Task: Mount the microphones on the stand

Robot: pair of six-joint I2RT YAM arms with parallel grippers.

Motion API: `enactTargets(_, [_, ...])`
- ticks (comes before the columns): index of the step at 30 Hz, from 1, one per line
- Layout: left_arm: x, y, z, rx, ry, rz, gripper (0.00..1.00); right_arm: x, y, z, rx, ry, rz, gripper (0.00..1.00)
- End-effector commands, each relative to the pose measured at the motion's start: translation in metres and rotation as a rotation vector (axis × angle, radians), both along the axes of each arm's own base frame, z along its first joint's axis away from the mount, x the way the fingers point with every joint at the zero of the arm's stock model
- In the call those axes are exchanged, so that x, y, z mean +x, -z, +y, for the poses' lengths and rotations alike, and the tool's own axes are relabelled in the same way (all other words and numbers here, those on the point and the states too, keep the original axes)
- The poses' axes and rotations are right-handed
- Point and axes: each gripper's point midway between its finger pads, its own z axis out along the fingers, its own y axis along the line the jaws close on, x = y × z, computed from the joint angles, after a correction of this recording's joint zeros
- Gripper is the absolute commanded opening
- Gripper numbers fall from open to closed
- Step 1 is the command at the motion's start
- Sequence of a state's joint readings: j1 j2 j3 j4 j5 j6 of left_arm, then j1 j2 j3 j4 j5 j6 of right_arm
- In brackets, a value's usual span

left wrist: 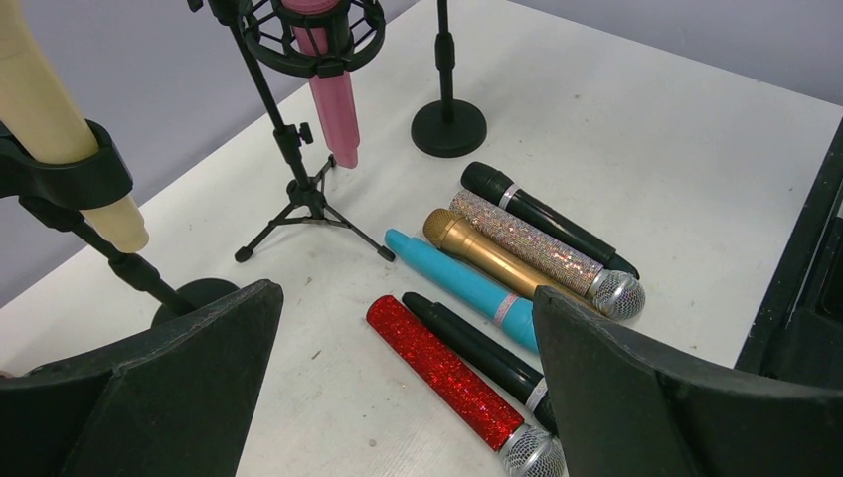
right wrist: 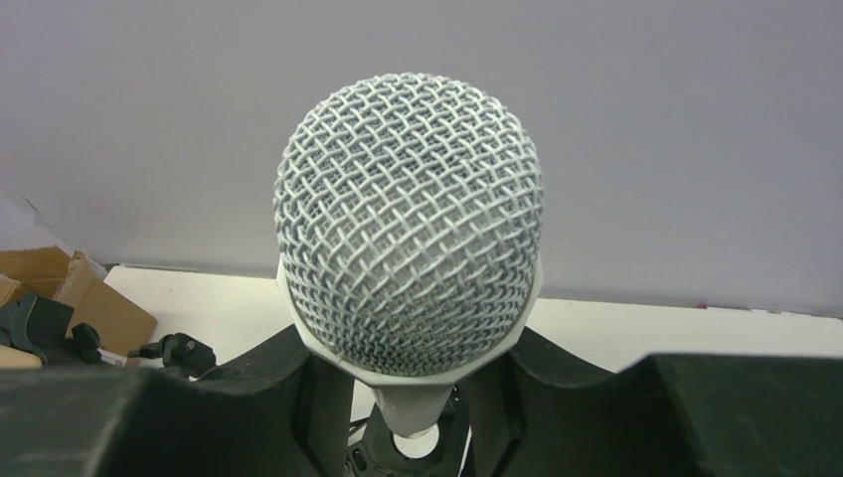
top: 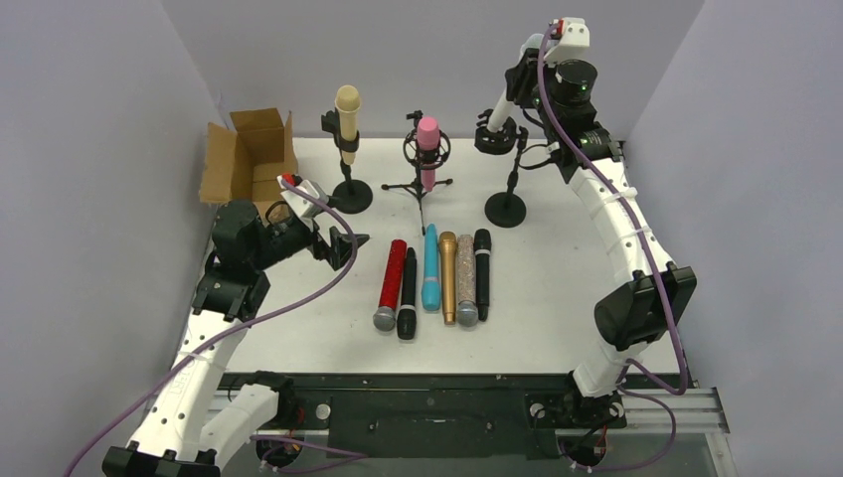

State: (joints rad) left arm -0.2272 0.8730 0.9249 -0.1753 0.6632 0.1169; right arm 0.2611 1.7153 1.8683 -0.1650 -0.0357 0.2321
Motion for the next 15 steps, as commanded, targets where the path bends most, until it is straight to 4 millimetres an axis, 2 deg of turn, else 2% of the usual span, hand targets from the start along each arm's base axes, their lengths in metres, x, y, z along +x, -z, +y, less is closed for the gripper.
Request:
enactTargets(1, [0.002, -0.014, 0.000, -0.011, 0.006, -0.070, 0.96, 0.000, -0.011, 0.002, 0.018, -0.017, -0.038, 0.00])
enactTargets(15, [0.002, -0.015, 0.002, -0.014, -0.010, -0.073, 0.96, 0.004, 0.027, 0.015, -0.067, -0.031, 0.045, 0.00])
